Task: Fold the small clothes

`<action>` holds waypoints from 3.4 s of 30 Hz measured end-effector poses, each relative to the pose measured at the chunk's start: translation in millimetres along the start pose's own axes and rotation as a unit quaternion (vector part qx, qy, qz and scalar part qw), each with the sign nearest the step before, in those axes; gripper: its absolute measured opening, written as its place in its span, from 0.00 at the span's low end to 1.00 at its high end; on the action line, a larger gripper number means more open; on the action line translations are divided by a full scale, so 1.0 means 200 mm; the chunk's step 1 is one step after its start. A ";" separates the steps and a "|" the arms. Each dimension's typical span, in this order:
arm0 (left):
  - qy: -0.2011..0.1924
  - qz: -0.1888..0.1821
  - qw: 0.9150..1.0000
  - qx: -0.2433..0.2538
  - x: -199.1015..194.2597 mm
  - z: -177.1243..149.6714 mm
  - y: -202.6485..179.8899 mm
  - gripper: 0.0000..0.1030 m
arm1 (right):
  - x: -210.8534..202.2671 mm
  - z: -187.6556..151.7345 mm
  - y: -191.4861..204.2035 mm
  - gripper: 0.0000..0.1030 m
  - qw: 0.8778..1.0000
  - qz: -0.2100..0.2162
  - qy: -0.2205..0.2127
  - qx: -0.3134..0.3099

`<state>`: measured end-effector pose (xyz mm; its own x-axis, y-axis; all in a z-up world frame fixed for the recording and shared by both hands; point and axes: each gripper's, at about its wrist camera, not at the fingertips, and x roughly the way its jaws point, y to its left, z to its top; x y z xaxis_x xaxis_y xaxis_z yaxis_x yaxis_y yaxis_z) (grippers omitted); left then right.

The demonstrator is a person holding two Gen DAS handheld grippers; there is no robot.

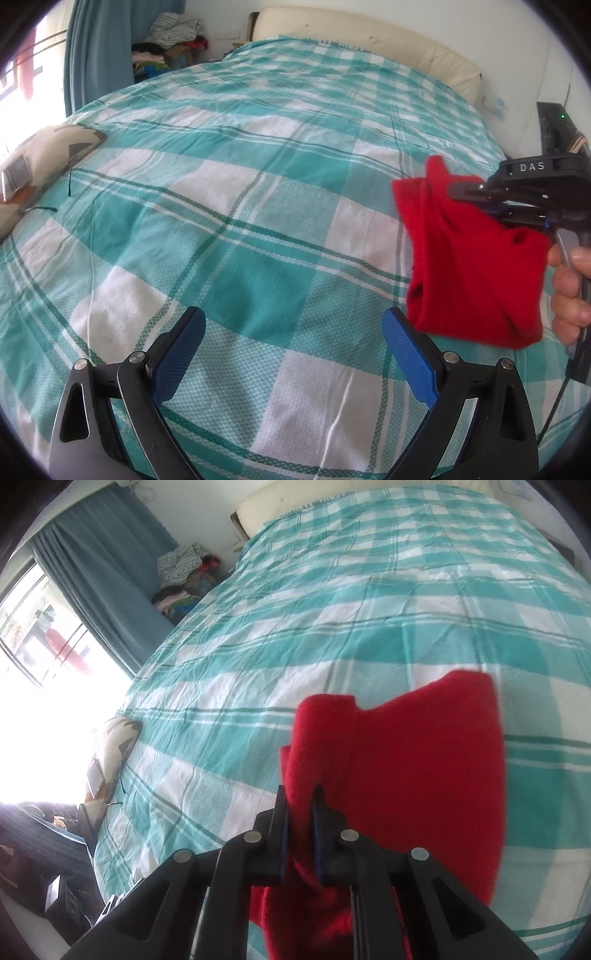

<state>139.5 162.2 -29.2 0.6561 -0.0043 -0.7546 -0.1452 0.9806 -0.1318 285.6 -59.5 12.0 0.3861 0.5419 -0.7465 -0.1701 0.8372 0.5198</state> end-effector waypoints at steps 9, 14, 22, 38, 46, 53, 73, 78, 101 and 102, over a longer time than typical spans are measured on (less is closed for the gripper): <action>-0.002 -0.018 1.000 -0.016 -0.05 0.02 0.06 0.94 | -0.22 -0.08 0.02 0.37 0.998 0.059 -0.031 -0.002; 0.001 -0.033 0.999 -0.007 -0.05 0.02 0.02 0.94 | -0.32 -0.25 -0.04 0.45 0.989 -0.086 -0.024 -0.116; 0.019 -0.029 0.999 0.005 0.00 0.00 -0.02 0.94 | -0.05 -0.51 -0.02 0.53 0.963 -0.171 -0.025 -0.206; 0.028 -0.032 0.999 0.023 0.03 -0.02 -0.08 0.94 | -0.08 -0.55 0.12 0.56 0.946 -0.206 -0.064 -0.244; 0.025 -0.038 0.999 0.029 0.02 -0.02 -0.08 0.94 | -0.13 -0.64 0.19 0.56 0.950 -0.148 -0.090 -0.261; 0.063 -0.202 0.976 0.052 0.01 0.00 -0.25 0.94 | -0.56 -0.56 -0.16 0.80 0.956 -0.163 -0.142 -0.199; 0.136 -0.191 0.969 0.084 0.65 0.40 -0.57 0.99 | -0.13 -0.09 -0.65 0.70 0.999 -0.006 -0.044 -0.004; 0.133 -0.209 0.965 0.083 0.64 0.37 -0.63 0.31 | -0.06 -0.09 -0.38 0.34 0.978 -0.143 -0.058 -0.140; -0.001 -0.060 0.992 0.110 0.02 0.11 -0.52 0.90 | -0.63 -0.39 -0.50 0.77 0.969 -0.201 -0.093 -0.108; -0.012 -0.041 0.992 0.118 -0.02 0.07 -0.53 0.91 | -0.65 -0.45 -0.53 0.77 0.969 -0.206 -0.090 -0.104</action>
<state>162.4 61.1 -3.4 0.6767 -0.0848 -0.7314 0.0849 0.9957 -0.0369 171.6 -211.6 17.3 0.6088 0.1531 -0.7784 -0.1407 0.9865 0.0840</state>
